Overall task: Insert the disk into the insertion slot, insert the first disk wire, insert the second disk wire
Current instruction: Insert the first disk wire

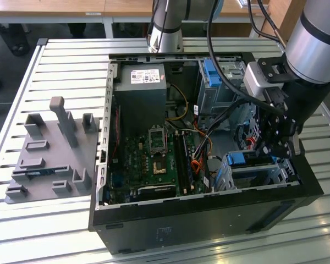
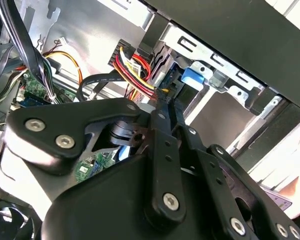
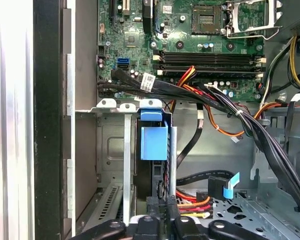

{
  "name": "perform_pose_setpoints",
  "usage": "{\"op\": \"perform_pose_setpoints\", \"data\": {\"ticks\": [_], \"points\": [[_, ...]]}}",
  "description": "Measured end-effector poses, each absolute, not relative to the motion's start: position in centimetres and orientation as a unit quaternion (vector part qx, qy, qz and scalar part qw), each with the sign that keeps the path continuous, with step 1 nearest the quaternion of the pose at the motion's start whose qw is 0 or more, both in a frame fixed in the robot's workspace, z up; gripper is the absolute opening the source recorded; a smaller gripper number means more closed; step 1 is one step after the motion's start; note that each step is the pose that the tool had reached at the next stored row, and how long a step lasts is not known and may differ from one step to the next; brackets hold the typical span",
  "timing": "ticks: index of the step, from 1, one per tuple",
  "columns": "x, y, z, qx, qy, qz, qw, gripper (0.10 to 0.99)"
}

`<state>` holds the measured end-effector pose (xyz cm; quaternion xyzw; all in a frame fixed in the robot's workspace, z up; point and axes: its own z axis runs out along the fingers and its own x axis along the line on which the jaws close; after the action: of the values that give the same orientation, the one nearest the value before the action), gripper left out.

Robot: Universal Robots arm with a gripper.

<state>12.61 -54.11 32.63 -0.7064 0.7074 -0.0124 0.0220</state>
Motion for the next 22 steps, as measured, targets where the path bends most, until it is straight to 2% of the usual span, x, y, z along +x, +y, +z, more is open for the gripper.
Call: {"op": "perform_pose_setpoints", "data": {"ticks": [2, 3, 11, 12, 13, 15, 16, 22], "points": [[12.6, -54.1, 32.8, -0.706, 0.707, -0.013, 0.022, 0.176], [12.6, -54.1, 32.9, -0.706, 0.707, -0.013, 0.022, 0.239], [12.7, -54.1, 33.9, -0.706, 0.707, -0.01, 0.019, 0.239], [12.7, -54.1, 33.9, -0.706, 0.707, -0.01, 0.019, 0.227], [12.7, -54.1, 34.0, -0.706, 0.707, -0.009, 0.018, 0.157], [12.7, -54.1, 34.1, -0.706, 0.707, -0.009, 0.018, 0.157], [12.7, -54.1, 34.1, -0.706, 0.707, -0.009, 0.018, 0.106], [12.7, -54.1, 34.3, -0.706, 0.708, -0.008, 0.017, 0.106]]}}
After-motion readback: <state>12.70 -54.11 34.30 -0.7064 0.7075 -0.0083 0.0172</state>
